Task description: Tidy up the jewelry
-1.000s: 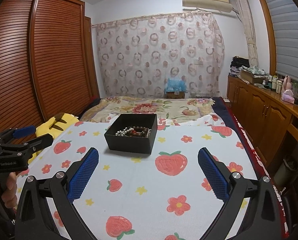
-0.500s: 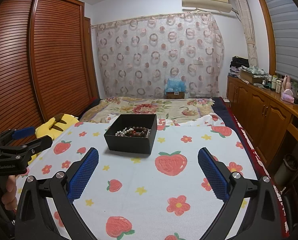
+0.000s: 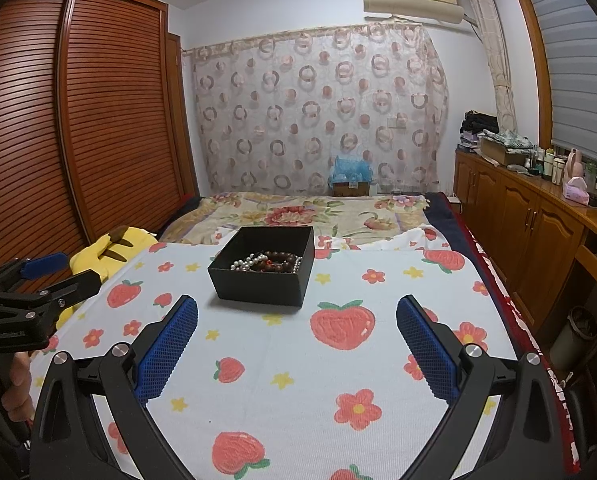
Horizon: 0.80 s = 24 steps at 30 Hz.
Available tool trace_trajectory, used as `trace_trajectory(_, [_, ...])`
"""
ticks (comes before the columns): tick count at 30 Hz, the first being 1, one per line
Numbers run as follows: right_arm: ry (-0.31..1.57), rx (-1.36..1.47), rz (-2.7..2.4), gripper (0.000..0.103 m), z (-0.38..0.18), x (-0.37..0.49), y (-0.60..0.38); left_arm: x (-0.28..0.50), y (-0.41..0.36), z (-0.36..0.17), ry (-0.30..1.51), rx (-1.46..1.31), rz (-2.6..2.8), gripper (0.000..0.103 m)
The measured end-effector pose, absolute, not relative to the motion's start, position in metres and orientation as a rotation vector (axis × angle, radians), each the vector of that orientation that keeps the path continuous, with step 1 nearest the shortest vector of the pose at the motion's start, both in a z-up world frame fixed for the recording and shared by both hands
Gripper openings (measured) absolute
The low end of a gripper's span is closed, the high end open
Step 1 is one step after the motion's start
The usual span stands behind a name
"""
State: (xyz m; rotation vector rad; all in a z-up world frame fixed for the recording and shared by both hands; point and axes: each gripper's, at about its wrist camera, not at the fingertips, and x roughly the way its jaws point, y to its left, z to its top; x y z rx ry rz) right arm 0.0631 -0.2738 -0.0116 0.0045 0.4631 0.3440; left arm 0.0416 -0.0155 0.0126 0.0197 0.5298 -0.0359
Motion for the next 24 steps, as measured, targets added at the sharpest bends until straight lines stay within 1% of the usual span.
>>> trace_trajectory(24, [0.464,0.009,0.344,0.1,-0.0116,0.0633,-0.2766,0.04,-0.0185,0.0131,0.524,0.025,-0.033,0.095])
